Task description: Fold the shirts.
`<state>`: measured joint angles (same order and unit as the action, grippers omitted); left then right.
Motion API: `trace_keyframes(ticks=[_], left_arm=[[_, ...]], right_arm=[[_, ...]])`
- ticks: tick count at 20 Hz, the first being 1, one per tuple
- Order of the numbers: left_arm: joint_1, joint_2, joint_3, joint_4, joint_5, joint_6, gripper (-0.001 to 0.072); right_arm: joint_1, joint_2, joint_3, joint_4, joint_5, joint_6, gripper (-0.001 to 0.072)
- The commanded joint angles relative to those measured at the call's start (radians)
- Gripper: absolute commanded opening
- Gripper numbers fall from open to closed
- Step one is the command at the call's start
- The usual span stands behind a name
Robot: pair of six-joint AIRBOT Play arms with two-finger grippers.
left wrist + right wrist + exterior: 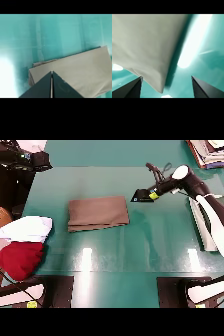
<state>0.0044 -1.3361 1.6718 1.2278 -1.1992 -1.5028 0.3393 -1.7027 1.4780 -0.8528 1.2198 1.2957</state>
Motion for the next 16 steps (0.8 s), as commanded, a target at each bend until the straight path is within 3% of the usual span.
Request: trace_keyframes(ticks=[1,6,8,10,12,14,16], left_arm=[[-0.023,0.000,0.000,-0.002,0.016,0.019,0.0031],[-0.022,-0.005,0.000,-0.008,0.016,0.018,0.0031],[-0.022,-0.006,0.000,-0.008,0.017,0.019,0.0031],[-0.022,-0.006,0.000,-0.008,0.016,0.018,0.0031],[-0.022,-0.006,0.000,-0.010,0.011,0.018,0.0031],[-0.022,-0.006,0.000,-0.026,0.006,0.018,0.0031],[-0.022,-0.006,0.000,-0.064,-0.002,0.018,0.0031]], right_arm=[[-0.062,-0.068,-0.095,0.169,0.010,0.017,0.0668],[0.052,-0.238,0.018,0.294,0.012,0.018,0.0662],[0.106,-0.290,0.094,0.320,0.010,0.018,0.0572],[0.154,-0.330,0.165,0.333,0.008,0.018,0.0531],[0.187,-0.348,0.211,0.328,-0.013,0.015,0.0327],[0.195,-0.347,0.237,0.327,-0.040,-0.014,0.0057],[0.180,-0.346,0.275,0.327,-0.034,-0.035,0.0016]])
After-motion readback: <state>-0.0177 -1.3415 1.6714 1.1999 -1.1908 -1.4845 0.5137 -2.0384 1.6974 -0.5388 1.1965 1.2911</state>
